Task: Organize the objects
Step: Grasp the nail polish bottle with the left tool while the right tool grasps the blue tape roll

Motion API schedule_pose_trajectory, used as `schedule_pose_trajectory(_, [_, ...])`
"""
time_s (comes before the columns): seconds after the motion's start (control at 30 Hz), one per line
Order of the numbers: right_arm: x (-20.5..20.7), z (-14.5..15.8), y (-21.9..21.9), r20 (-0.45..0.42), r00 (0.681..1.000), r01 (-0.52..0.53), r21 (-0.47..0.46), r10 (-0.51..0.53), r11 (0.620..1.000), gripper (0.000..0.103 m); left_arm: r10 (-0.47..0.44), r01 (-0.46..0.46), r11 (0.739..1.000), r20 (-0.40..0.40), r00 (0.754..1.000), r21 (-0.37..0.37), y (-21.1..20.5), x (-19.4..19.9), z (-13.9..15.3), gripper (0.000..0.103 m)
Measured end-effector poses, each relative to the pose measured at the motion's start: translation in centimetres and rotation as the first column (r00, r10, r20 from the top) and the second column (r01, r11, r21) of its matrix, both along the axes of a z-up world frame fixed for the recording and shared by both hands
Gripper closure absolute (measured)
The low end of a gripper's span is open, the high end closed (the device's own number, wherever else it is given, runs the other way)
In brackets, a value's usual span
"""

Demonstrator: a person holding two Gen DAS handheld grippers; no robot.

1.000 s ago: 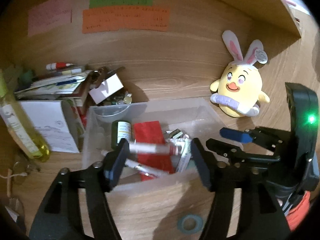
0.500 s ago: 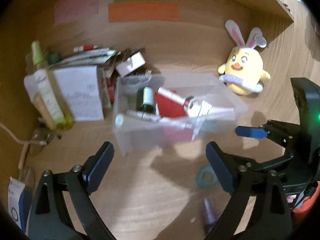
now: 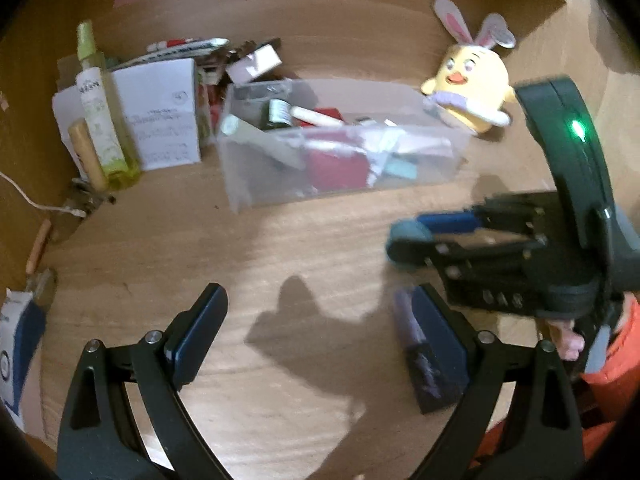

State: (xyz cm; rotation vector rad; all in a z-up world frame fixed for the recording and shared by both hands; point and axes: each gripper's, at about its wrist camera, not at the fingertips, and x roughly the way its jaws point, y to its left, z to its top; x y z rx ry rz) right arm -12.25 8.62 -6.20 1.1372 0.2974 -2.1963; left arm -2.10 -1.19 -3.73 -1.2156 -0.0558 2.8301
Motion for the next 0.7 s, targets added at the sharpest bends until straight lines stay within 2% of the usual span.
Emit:
schedule_pose_trajectory(0.27, [0.9, 1.2, 3.4, -0.041, 0.996, 0.083, -0.033, -0.085, 0.996, 0.067, -0.049, 0.049, 0.999, 0.015, 0.999, 0.010, 2.9, 0.8, -1.5, 0.009])
schedule_pose_trajectory(0.3, [1.0, 1.3, 3.8, -0.043, 0.995, 0.092, -0.039, -0.094, 0.995, 0.067, -0.053, 0.052, 0.999, 0.017, 0.998, 0.007, 3.1, 0.9, -1.7, 0.012])
schedule_pose_trajectory(0.43, [1.5, 1.9, 5.7, -0.055, 0.990, 0.129, -0.054, -0.132, 0.990, 0.067, -0.069, 0.068, 0.998, 0.050, 0.996, 0.013, 3.8, 0.5, -2.7, 0.041])
schedule_pose_trajectory(0.47, [1.7, 2.0, 6.1, -0.056, 0.989, 0.137, -0.060, -0.140, 0.989, 0.067, -0.073, 0.071, 0.997, 0.057, 0.996, 0.023, 3.9, 0.4, -2.9, 0.045])
schedule_pose_trajectory(0.53, [1.9, 2.2, 6.7, -0.055, 0.987, 0.149, -0.073, -0.153, 0.986, 0.067, -0.065, 0.064, 0.998, 0.053, 0.996, 0.022, 3.8, 0.3, -3.0, 0.064])
schedule_pose_trajectory(0.6, [2.1, 2.4, 7.1, -0.056, 0.984, 0.162, -0.088, -0.167, 0.983, 0.067, -0.071, 0.069, 0.997, 0.059, 0.996, 0.033, 3.7, 0.1, -2.9, 0.078])
schedule_pose_trajectory(0.7, [2.4, 2.7, 7.7, -0.059, 0.982, 0.173, -0.112, -0.181, 0.978, 0.067, -0.063, 0.060, 0.996, 0.052, 0.997, 0.059, 3.3, -0.3, -2.7, 0.080])
